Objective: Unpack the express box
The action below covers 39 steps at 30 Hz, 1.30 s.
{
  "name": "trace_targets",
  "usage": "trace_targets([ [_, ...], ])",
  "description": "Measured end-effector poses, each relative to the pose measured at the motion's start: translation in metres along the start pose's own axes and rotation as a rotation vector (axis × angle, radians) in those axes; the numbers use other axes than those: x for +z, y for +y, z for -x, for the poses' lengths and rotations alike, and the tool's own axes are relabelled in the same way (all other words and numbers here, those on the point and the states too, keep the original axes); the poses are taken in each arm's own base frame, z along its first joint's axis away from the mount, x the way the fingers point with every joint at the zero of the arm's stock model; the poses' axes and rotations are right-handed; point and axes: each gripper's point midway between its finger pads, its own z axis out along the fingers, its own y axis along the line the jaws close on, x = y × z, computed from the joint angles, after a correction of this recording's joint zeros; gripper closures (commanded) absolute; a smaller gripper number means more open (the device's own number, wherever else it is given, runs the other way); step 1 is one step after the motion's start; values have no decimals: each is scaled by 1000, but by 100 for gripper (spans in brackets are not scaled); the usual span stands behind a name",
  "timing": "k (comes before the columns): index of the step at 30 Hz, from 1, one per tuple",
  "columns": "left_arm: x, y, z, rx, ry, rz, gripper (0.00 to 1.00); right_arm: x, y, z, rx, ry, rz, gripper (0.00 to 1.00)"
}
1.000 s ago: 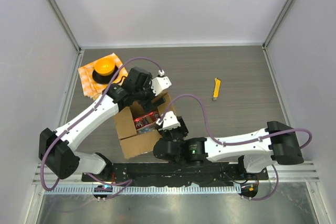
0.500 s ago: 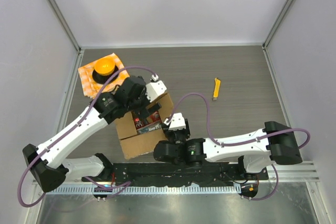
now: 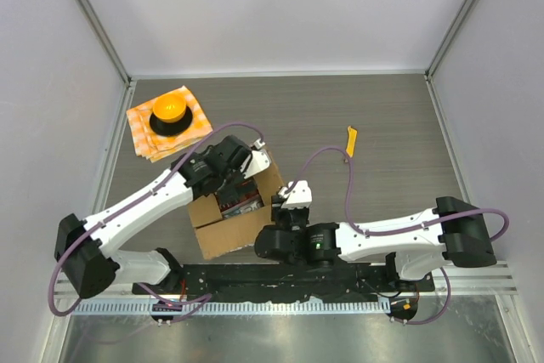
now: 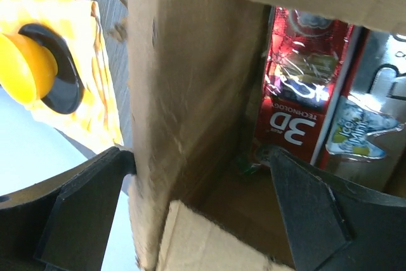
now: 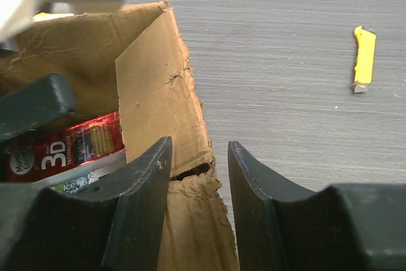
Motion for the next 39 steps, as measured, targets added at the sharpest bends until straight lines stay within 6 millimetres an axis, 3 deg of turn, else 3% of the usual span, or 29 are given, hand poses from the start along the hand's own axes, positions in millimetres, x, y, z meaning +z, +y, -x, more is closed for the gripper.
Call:
trace_targets([
  [4,19,0,8,58,44,-10,2,-1,1,-2,45,12,18,58],
  [9,42,-1,48,106,25,-66,16,-3,2,-4,120,26,46,60],
  [16,39,3,106,145,-141,-122,27,-5,2,-6,202,41,66,55],
  [24,51,-16,143,225,-258,-249,57,-8,1,-8,241,48,63,51],
  [28,55,-27,170,236,-313,-331,55,-12,0,-9,242,49,64,50],
  [31,56,-36,189,241,-346,-380,45,-13,-2,-9,239,47,55,50],
  [35,49,-39,210,245,-398,-395,17,-12,-4,-9,235,41,42,48],
  [39,41,-27,217,229,-410,-340,11,-11,-5,-9,241,30,31,49],
])
